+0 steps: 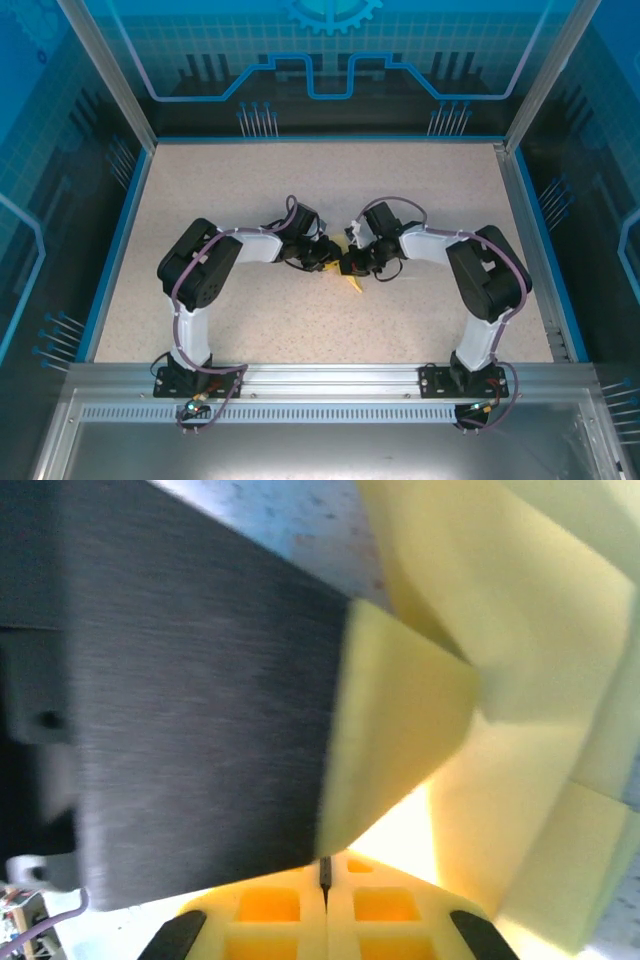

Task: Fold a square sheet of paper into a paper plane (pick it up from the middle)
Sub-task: Fold the wing for the fifth time at the center of the table.

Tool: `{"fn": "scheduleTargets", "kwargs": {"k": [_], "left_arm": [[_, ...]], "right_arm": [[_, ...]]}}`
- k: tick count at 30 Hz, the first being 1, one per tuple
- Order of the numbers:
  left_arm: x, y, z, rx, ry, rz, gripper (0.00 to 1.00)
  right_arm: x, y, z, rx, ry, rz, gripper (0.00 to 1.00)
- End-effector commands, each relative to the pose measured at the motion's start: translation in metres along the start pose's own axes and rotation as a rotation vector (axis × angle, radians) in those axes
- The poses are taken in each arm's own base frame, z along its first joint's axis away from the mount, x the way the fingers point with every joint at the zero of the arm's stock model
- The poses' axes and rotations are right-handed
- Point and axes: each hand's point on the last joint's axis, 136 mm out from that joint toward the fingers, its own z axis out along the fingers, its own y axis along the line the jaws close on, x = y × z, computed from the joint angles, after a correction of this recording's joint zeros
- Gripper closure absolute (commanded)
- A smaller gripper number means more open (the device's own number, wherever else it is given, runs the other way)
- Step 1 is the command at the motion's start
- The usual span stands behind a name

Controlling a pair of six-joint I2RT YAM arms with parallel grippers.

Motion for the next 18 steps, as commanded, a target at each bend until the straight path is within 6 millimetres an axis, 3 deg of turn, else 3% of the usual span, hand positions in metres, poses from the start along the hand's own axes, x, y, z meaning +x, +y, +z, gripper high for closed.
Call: {"fn": "scheduleTargets", "kwargs": {"k": [1, 18], "left_arm": [[0.008, 0.043, 0.007, -0.153, 0.018, -0.071, 0.77], [0.006, 0.045, 0.006, -0.173, 0.007, -0.072, 0.77]], "right_arm": [[0.012, -0.016, 0.006, 0.06, 0.047, 0.017, 0.99], [0.034, -0.04, 0.004, 0.06, 0.074, 0.078, 0.99]]}}
